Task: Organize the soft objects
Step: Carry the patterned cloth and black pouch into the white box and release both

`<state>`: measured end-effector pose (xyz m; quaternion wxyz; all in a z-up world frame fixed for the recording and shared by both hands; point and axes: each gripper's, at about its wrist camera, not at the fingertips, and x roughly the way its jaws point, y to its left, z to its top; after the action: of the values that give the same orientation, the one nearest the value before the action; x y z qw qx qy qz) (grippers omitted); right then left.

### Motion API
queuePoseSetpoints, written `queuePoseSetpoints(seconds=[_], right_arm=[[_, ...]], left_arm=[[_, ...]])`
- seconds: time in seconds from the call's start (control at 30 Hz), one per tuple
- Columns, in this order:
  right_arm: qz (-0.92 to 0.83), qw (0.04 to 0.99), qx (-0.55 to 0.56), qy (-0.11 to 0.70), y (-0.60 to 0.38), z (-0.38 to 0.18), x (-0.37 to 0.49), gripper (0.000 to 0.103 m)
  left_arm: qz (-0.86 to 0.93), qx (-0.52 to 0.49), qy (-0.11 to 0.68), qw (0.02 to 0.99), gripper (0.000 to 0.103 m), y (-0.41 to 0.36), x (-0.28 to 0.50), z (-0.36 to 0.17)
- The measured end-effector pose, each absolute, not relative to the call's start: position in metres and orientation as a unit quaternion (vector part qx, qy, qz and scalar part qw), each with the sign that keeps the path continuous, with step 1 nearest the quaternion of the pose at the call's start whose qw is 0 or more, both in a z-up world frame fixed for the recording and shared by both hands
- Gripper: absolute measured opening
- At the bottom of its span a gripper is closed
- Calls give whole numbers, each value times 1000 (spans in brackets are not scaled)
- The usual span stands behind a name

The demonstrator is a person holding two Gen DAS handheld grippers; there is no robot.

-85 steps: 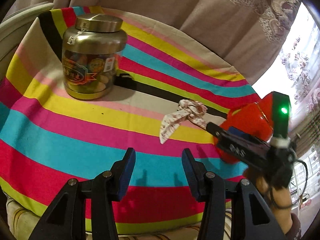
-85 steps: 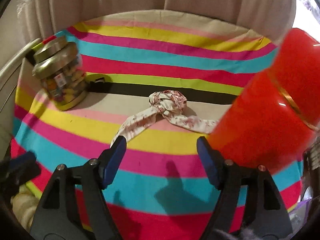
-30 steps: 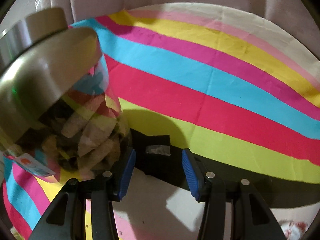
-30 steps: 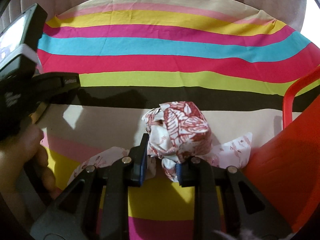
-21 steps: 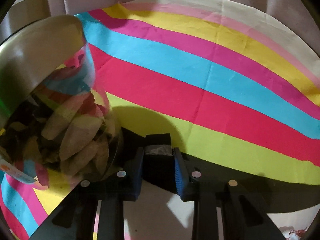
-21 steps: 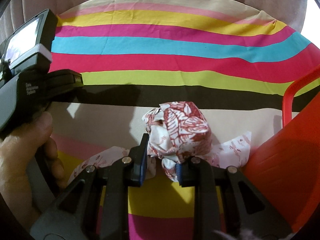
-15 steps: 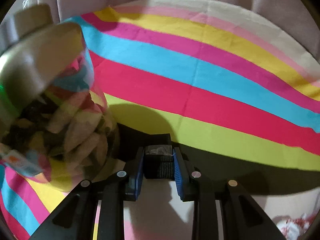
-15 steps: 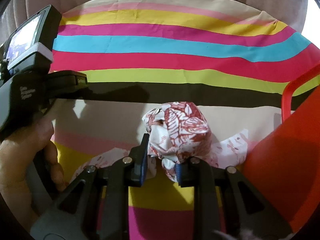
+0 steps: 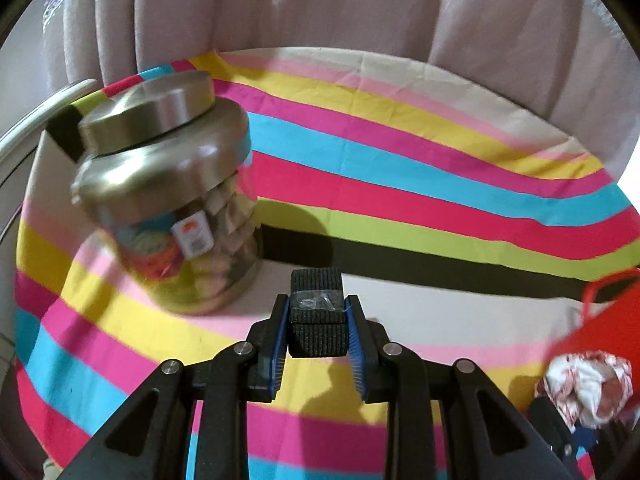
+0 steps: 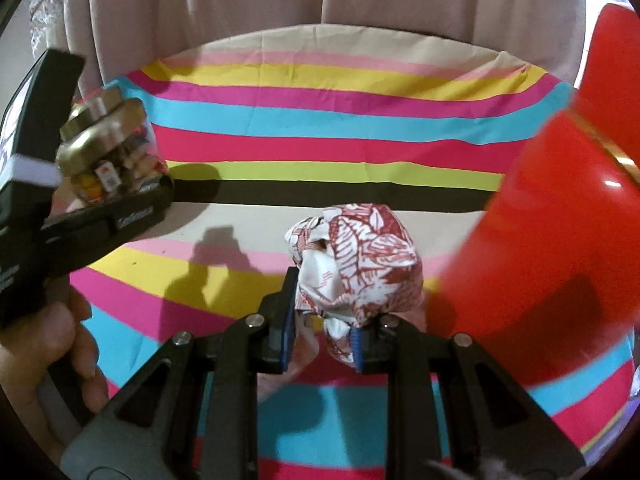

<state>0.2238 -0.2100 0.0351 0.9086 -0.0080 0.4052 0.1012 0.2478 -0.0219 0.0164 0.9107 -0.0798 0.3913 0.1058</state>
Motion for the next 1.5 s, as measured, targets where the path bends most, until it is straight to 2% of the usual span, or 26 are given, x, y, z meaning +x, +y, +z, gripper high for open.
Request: queuePoseSetpoints(seconds=[0.43, 0.73, 1.1, 1.5], right_arm=[[68, 923, 7, 379, -261, 82, 138, 26], [20, 928, 19, 371, -330, 102, 69, 26], [-88, 923, 51, 372, -446, 114, -26, 26], [-150, 911, 68, 377, -496, 111, -70, 29]], left_arm=[[3, -91, 373, 923, 28, -73, 152, 56], [-89, -90, 366, 922, 28, -125, 96, 72], [-222, -63, 352, 907, 28, -217, 34, 92], [-305, -29, 364, 880, 28, -291, 1, 86]])
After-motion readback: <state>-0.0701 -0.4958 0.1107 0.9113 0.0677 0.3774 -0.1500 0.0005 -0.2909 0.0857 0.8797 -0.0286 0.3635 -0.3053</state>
